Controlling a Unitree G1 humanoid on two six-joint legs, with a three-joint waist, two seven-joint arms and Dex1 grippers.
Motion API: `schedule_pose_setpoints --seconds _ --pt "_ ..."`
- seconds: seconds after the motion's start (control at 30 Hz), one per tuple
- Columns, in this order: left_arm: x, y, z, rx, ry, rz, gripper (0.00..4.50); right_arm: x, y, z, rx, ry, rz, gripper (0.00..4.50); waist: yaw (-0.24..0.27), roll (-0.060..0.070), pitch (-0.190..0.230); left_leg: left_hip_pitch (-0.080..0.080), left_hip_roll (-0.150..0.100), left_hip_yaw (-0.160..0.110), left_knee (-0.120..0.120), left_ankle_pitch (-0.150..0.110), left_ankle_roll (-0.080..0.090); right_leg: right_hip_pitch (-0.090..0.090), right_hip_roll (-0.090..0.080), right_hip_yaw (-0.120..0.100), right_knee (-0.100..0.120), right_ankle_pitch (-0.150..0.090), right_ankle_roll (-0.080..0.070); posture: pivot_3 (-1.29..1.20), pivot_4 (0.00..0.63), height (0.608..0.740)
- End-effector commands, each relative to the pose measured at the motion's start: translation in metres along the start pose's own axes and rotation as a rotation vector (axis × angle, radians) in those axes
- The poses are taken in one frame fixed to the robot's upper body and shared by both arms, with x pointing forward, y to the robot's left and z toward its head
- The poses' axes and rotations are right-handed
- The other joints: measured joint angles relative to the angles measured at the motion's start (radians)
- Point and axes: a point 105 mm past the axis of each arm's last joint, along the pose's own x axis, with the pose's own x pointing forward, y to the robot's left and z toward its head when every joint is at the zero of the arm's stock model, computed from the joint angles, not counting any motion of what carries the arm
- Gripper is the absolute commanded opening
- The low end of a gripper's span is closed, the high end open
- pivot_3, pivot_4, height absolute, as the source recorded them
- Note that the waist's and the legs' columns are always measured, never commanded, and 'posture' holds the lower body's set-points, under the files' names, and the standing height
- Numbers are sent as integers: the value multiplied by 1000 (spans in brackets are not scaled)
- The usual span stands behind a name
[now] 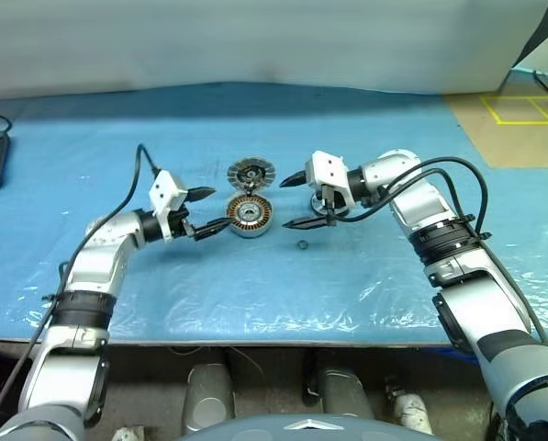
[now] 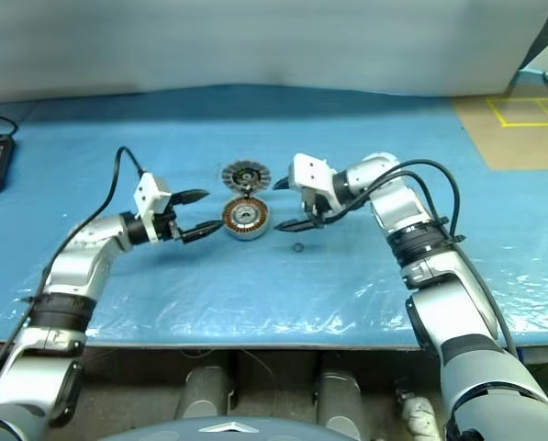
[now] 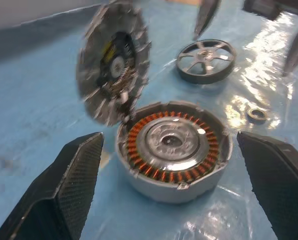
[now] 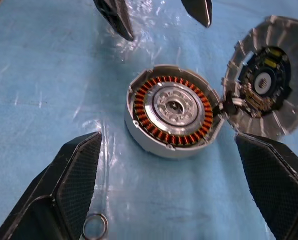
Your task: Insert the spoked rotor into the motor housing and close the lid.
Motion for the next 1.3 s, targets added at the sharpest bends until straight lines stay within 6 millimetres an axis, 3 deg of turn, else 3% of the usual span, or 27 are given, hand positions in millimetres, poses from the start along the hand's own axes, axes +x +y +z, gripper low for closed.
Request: schedule_pose_setpoints --seconds 0.03,0.07,0.27,0.5,0.7,0.9,1.1,1.3 --pt "4 -9 6 107 101 -181 4311 -21 3 -5 11 -4 -64 4486 -1 0 0 0 0 0 0 0 0 0 0 0 0 0 0 0 150 740" --pt "4 -11 6 126 137 -234 4101 -24 7 -9 25 2 -70 4500 -3 0 0 1 0 0 -1 0 0 0 0 0 0 0 0 0 150 740" --pt "2 -8 9 325 366 -510 4101 -33 31 -26 101 22 -121 4500 -13 -1 0 3 1 1 -2 -1 -2 -1 2 1 0 -1 1 0 150 740" --pt "20 15 18 544 545 -634 4101 -30 38 -25 139 7 -173 4500 -3 -1 1 6 0 2 -2 -1 -2 2 1 3 0 -4 7 0 150 740" --pt "24 16 9 666 712 -766 4101 -36 36 -25 141 25 -196 4500 7 -2 1 5 -1 2 -3 0 -8 1 1 3 0 -2 4 0 150 740" --pt "31 21 25 793 835 -837 4101 -50 23 -16 138 19 -211 4500 21 -7 4 4 0 2 -2 0 -9 0 1 3 0 -2 4 0 150 740" --pt "45 15 33 853 860 -884 4101 -66 14 -15 127 52 -210 4500 27 -7 4 5 -1 2 -2 0 -9 2 0 3 0 -2 4 0 150 740" --pt "55 7 29 862 850 -912 4101 -68 12 -14 123 47 -223 4500 26 -8 5 5 0 2 -2 0 -8 2 1 2 0 -2 4 0 150 740"
